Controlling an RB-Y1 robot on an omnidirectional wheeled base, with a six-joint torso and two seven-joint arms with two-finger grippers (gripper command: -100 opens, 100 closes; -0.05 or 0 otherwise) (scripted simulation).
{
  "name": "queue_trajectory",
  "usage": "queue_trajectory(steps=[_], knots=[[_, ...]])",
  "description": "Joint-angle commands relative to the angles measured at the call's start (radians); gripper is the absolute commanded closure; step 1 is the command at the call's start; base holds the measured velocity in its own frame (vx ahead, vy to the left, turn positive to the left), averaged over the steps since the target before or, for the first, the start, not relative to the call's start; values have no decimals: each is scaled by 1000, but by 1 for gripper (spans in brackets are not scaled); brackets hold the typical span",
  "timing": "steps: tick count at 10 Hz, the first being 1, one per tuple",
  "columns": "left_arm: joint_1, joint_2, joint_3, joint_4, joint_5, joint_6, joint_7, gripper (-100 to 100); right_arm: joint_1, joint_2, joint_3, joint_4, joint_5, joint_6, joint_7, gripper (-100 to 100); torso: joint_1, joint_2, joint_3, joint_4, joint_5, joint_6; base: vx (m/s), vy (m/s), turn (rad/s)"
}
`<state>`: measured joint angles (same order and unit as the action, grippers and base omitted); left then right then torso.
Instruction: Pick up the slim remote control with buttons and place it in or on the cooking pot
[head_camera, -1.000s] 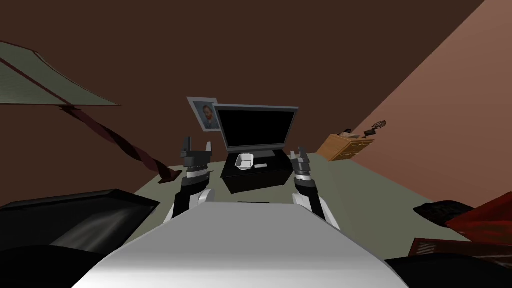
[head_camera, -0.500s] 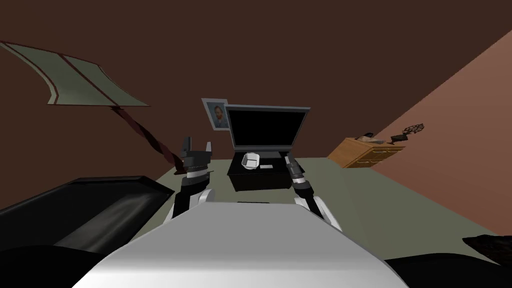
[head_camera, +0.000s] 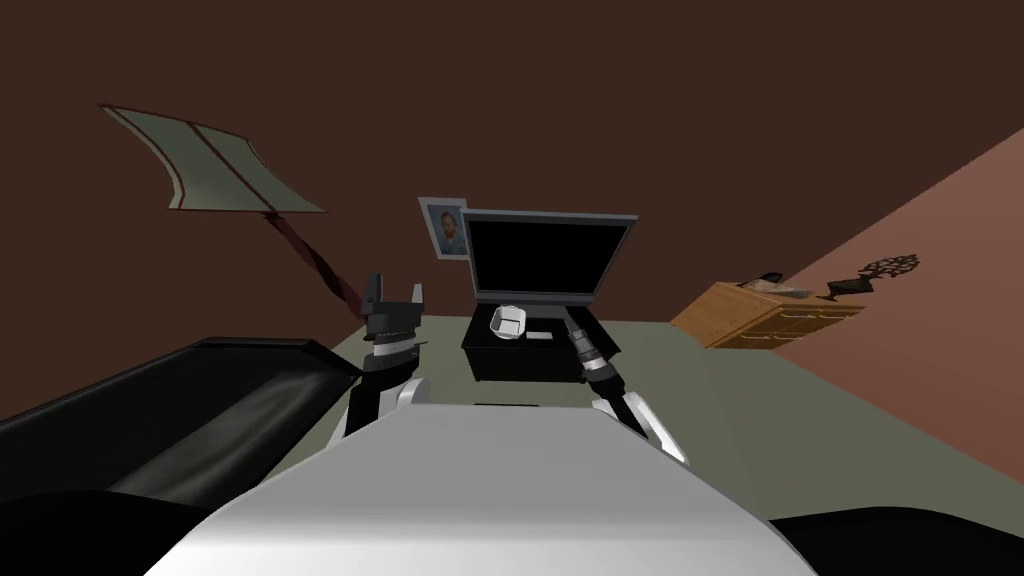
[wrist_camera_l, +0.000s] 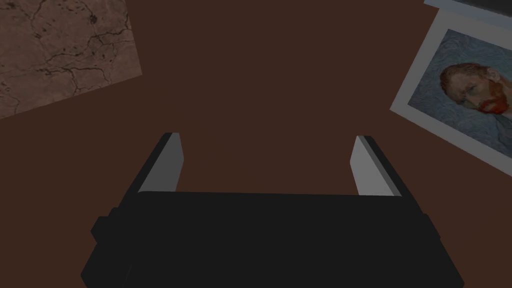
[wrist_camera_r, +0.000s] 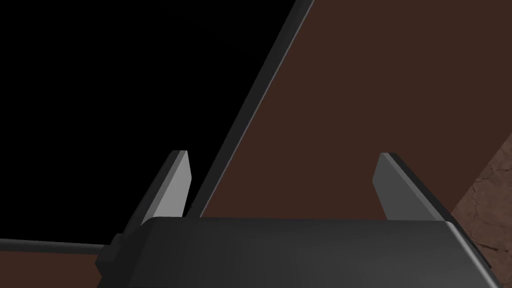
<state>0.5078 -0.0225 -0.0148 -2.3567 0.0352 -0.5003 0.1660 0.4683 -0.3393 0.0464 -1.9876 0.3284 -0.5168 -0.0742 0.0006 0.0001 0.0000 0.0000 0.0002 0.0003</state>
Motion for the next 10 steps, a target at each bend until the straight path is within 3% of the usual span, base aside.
queue_trajectory(steps=[1,2,10], knots=[[0,0,0,0,0,0,0,0,-5,-34,12,42,45,-2,5,-100,0,0,0,0,0,0,5,11,354],[0,0,0,0,0,0,0,0,-10,-65,24,74,73,-4,10,-100,0,0,0,0,0,0,8,24,290],[0,0,0,0,0,0,0,0,-30,-178,85,256,273,-14,24,-100,-1,0,0,0,0,0,10,7,209]])
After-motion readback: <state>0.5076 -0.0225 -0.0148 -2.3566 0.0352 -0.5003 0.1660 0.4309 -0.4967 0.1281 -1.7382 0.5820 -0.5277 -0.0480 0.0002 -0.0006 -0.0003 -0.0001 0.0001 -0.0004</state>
